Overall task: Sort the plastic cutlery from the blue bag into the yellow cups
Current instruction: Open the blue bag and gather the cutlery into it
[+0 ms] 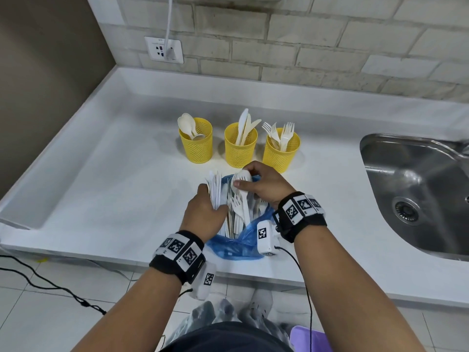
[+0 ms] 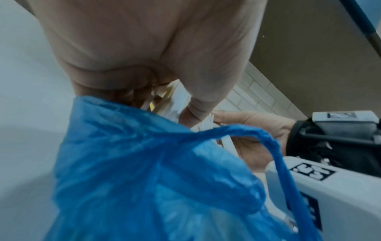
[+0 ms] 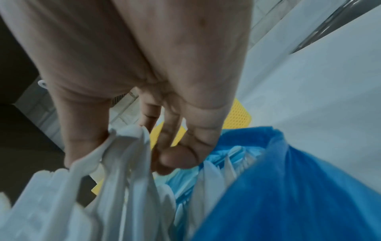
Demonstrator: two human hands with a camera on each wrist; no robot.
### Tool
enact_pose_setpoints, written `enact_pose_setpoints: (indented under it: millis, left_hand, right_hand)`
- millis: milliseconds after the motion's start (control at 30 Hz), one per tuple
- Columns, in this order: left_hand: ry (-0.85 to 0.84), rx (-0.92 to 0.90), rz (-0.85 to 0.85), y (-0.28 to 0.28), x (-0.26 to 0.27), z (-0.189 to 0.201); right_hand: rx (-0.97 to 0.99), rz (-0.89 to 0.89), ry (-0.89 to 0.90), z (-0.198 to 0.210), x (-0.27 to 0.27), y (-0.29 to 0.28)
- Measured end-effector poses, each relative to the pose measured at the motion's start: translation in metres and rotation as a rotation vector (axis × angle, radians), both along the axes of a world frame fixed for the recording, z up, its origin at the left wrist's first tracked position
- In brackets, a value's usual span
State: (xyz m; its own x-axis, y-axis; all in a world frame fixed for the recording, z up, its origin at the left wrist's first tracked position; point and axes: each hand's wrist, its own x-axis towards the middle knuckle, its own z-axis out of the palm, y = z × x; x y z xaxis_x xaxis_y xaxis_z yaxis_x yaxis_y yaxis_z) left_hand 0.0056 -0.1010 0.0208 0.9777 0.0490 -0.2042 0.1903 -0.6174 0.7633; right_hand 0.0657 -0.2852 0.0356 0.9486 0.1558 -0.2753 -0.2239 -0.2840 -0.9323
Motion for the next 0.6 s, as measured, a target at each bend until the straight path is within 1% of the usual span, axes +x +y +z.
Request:
enact_pose_setpoints:
  millis: [100,267,433,600]
  left_hand:
    - [0.015,-0.109,0.003,-0.003,0.005,-0.002]
    - [0.024,-0.231,-0.029,-0.011,0.012,-0.007]
    - [0.000,-0.251,-0.077,-0.018,0.011,-0.009]
    - [-0.118,-0.239,-0.090,-0.027,0.005,-0.011]
  right_hand:
    - [0.116,-0.054,0.039,-0.002,-0.003,-0.001]
    - [0.245,-0.111,0.020,0.000,-0.008,-0.004]
    - [0.292,-0.063,0.020,-0.001,-0.010,-0.008]
    - [0.299,-0.037,-0.025,-0.001,-0.013,-0.008]
